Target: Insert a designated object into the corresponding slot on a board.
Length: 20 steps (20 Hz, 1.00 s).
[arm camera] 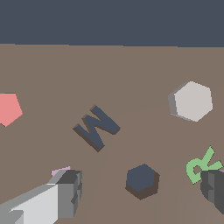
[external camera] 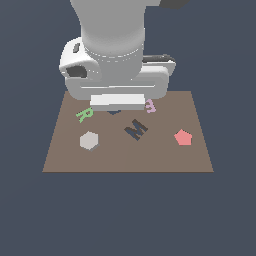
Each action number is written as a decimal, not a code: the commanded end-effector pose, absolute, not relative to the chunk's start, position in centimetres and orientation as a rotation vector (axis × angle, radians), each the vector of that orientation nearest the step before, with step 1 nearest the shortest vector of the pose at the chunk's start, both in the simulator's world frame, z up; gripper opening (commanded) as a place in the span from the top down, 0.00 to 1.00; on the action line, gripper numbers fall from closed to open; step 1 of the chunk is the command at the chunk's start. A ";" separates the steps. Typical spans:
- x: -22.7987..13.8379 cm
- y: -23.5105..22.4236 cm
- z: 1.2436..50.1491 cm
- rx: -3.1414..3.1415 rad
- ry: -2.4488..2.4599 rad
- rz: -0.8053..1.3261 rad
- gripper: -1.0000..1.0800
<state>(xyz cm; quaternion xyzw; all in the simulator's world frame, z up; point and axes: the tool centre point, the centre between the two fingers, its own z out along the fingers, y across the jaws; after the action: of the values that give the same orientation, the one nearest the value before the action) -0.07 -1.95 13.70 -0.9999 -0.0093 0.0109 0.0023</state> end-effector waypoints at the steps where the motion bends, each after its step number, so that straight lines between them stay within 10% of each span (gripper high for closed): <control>1: 0.4 -3.1 12.7 -3.137 -0.055 0.032 0.04; 20: 5.7 -11.3 5.3 -3.129 -0.275 0.001 0.04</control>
<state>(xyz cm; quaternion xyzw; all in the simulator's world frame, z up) 5.38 -11.08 5.54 -0.9964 -0.0842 0.0014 0.0001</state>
